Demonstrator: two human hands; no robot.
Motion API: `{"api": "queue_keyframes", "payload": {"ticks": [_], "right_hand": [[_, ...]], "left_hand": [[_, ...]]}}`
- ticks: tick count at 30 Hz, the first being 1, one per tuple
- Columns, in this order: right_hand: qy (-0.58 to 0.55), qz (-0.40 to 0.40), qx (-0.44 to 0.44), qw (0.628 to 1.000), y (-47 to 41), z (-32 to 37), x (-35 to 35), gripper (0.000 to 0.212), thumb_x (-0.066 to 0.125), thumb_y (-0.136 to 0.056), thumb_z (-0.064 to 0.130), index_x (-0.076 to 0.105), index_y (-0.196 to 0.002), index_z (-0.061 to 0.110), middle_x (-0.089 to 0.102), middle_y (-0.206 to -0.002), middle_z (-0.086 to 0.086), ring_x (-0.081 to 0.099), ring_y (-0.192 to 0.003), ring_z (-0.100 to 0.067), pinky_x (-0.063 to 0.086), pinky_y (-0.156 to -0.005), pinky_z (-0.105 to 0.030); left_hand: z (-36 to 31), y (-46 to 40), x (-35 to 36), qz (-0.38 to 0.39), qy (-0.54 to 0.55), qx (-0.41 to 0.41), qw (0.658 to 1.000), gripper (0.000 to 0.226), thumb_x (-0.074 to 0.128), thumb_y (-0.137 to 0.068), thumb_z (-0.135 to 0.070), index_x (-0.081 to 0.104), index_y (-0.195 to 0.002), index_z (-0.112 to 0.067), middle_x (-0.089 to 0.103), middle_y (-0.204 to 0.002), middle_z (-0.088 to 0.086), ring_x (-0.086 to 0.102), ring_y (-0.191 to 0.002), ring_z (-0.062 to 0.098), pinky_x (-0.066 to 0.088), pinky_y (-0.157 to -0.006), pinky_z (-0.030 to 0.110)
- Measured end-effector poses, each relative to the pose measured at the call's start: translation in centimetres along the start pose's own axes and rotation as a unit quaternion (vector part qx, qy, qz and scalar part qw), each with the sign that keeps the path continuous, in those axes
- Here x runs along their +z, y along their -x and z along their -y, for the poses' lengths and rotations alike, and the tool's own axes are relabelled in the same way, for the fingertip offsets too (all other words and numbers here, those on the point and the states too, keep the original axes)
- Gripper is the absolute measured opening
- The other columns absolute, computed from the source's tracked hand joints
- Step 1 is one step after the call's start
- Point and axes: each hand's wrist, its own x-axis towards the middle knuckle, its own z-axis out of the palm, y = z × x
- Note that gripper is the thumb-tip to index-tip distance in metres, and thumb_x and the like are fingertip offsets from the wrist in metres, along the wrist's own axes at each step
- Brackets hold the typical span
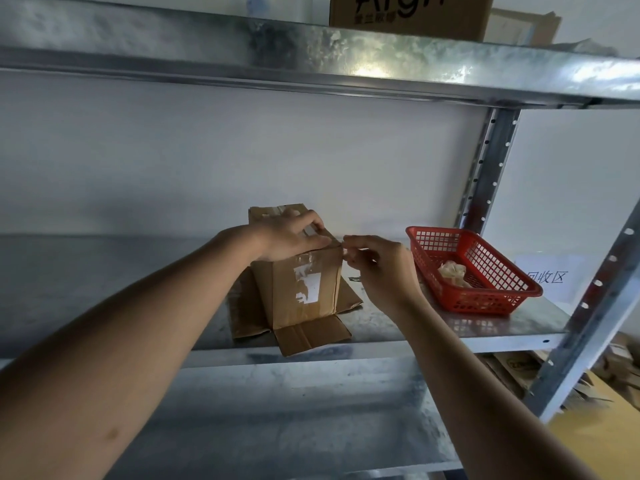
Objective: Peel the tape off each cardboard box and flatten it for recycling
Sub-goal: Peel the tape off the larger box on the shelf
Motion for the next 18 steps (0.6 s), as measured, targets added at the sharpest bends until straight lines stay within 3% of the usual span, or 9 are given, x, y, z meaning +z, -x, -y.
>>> {"api": "queue_keyframes", "payload": {"ticks": [2,4,8,10,13,18], "right_hand": [[-0.051,0.020,0.024,0.998,0.0,-0.3,-0.2,0.025,0.067,-0.097,-0.002,0.079,-0.115,0.010,0.079,-0.102,0.000,0.077,-0.087,-0.012,0.064,-0.082,-0.032],[-0.112,0.016,0.055,0.992,0.0,-0.4,-0.5,0.022,0.073,-0.094,0.001,0.080,-0.109,0.015,0.080,-0.095,0.002,0.077,-0.079,-0.014,0.065,-0.073,-0.035],[-0.215,-0.008,0.158,0.964,-0.3,-0.1,-0.4,0.044,0.090,-0.079,0.016,0.066,-0.114,0.029,0.080,-0.085,0.004,0.076,-0.074,-0.018,0.062,-0.064,-0.031],[-0.216,0.016,0.175,0.960,-0.4,0.0,0.3,0.040,0.086,-0.084,0.020,0.065,-0.116,0.030,0.078,-0.086,0.007,0.074,-0.074,-0.014,0.061,-0.064,-0.029],[-0.276,0.031,0.182,0.943,-0.1,-0.1,1.3,0.013,0.075,-0.095,0.014,0.077,-0.106,0.019,0.078,-0.093,0.005,0.077,-0.084,-0.019,0.063,-0.069,-0.030],[-0.383,0.001,0.233,0.894,0.7,-0.7,1.0,0.016,0.065,-0.101,0.011,0.077,-0.103,0.000,0.080,-0.097,-0.011,0.079,-0.093,-0.025,0.064,-0.077,-0.031]], "left_hand": [[-0.1,0.0,-0.1,0.003,-0.001,-0.002,1.000,0.053,0.042,-0.094,-0.078,0.048,-0.134,-0.045,0.044,-0.131,0.000,0.048,-0.122,0.024,0.038,-0.094,0.042],[-0.2,0.1,-0.1,0.011,0.003,0.000,1.000,0.053,0.043,-0.093,-0.078,0.047,-0.134,-0.045,0.042,-0.130,-0.001,0.049,-0.120,0.024,0.038,-0.093,0.041],[-0.2,0.2,-0.1,0.013,0.021,0.009,1.000,0.049,0.046,-0.093,-0.076,0.049,-0.132,-0.047,0.040,-0.123,-0.004,0.044,-0.115,0.018,0.033,-0.094,0.039],[-0.1,0.2,-0.1,0.011,0.028,0.017,0.999,0.048,0.047,-0.094,-0.074,0.050,-0.132,-0.046,0.040,-0.121,-0.006,0.043,-0.114,0.017,0.031,-0.093,0.037],[0.0,0.2,-0.1,0.008,0.035,0.018,0.999,0.048,0.048,-0.094,-0.073,0.051,-0.134,-0.045,0.041,-0.120,-0.007,0.044,-0.116,0.017,0.032,-0.094,0.037],[0.0,0.1,-0.1,0.004,0.021,0.010,1.000,0.047,0.048,-0.093,-0.076,0.051,-0.131,-0.048,0.040,-0.124,-0.005,0.043,-0.123,0.022,0.034,-0.099,0.041]]}}
